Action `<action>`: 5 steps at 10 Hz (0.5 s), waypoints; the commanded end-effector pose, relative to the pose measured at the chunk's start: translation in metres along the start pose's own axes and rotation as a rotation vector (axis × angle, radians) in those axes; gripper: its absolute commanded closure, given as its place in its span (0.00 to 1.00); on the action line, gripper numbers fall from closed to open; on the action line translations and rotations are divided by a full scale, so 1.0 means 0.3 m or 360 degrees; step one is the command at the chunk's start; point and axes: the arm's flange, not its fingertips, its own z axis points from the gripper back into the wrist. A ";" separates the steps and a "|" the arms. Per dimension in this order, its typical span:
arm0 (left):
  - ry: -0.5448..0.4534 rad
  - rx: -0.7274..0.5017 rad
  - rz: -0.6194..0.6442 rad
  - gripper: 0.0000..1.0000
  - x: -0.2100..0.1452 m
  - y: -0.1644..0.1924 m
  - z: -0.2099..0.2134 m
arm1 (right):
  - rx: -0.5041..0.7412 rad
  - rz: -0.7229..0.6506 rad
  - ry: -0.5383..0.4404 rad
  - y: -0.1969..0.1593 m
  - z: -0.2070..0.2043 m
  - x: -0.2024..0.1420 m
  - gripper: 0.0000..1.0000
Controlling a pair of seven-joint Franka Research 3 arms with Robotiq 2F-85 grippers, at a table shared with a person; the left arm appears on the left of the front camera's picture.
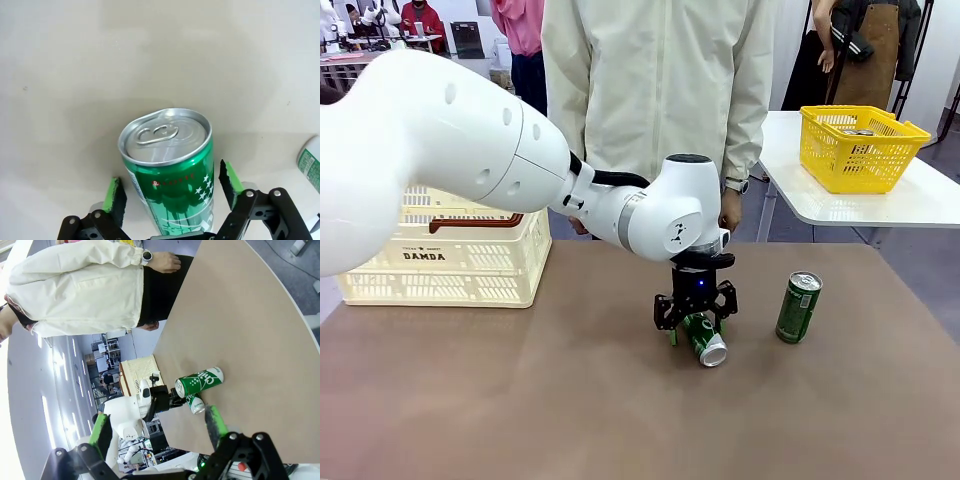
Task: Place the drinks into the Shopping basket.
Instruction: Pick up one drink and place it into the Shopping basket.
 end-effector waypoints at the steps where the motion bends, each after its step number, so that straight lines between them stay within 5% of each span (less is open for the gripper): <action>1: -0.0060 0.0004 -0.0011 0.78 -0.007 0.016 -0.007 | 0.0028 0.0019 -0.0009 0.003 0.001 0.003 0.00; 2: -0.0066 -0.0007 -0.0015 1.00 -0.010 0.014 -0.005 | 0.0028 0.0019 -0.0009 0.003 0.001 0.003 0.00; 5: -0.0087 -0.0022 -0.0020 1.00 -0.022 0.011 0.001 | 0.0028 0.0019 -0.0009 0.003 0.001 0.003 0.00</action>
